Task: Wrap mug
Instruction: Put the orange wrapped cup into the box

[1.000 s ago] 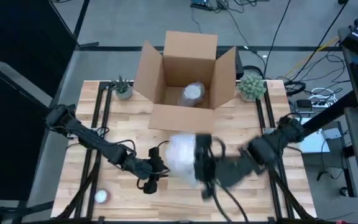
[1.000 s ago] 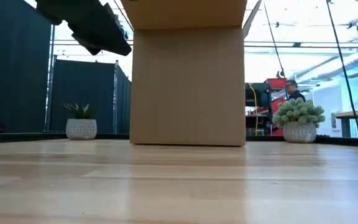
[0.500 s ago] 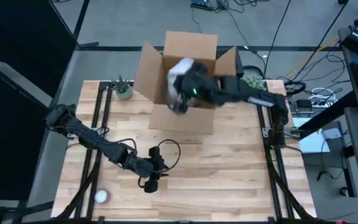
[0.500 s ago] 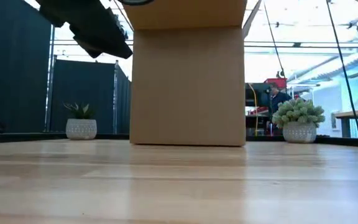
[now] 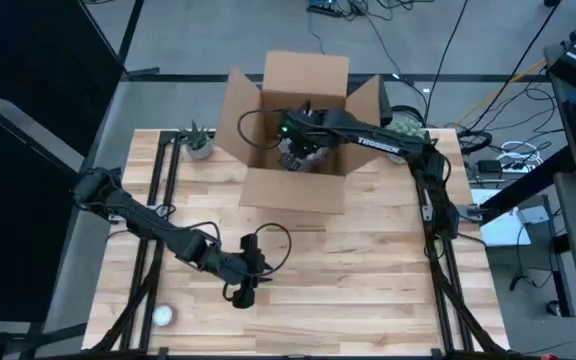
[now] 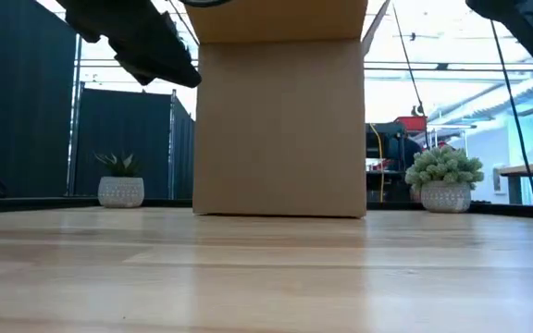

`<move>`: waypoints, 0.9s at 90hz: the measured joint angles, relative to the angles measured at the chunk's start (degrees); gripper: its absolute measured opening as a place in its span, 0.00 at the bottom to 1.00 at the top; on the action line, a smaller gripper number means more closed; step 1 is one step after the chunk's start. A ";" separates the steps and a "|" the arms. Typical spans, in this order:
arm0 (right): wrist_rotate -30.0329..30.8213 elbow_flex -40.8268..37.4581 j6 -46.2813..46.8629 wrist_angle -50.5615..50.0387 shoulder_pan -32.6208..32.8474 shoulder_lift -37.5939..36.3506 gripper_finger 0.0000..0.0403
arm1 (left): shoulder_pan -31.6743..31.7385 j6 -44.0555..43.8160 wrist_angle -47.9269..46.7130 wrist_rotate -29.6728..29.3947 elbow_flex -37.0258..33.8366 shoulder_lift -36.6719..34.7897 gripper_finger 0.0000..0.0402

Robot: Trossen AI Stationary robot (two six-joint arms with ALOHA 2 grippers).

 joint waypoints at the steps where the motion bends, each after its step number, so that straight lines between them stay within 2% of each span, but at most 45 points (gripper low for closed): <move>1: -0.43 -0.35 0.19 0.26 -0.10 0.00 0.05 | -0.01 -0.01 0.00 0.01 0.00 0.00 0.30; 12: -3.75 -4.70 2.48 4.18 -1.03 -0.14 0.05 | -0.02 -0.01 0.00 -0.01 0.00 0.00 0.30; 36: -4.21 -12.70 7.79 12.16 -1.45 -0.80 0.07 | -0.03 -0.03 0.02 -0.02 0.00 0.02 0.30; 52: -3.93 -13.91 13.18 13.47 -1.54 -0.68 0.23 | -0.04 -0.24 0.00 -0.01 0.00 0.02 0.30; 70: -4.81 -13.98 13.13 16.05 -1.75 -0.51 0.47 | -0.04 -0.23 0.00 -0.02 0.00 0.04 0.30; 81: -5.57 -12.62 11.18 14.63 -2.04 -1.12 0.56 | -0.04 0.00 0.00 -0.01 0.00 0.04 0.30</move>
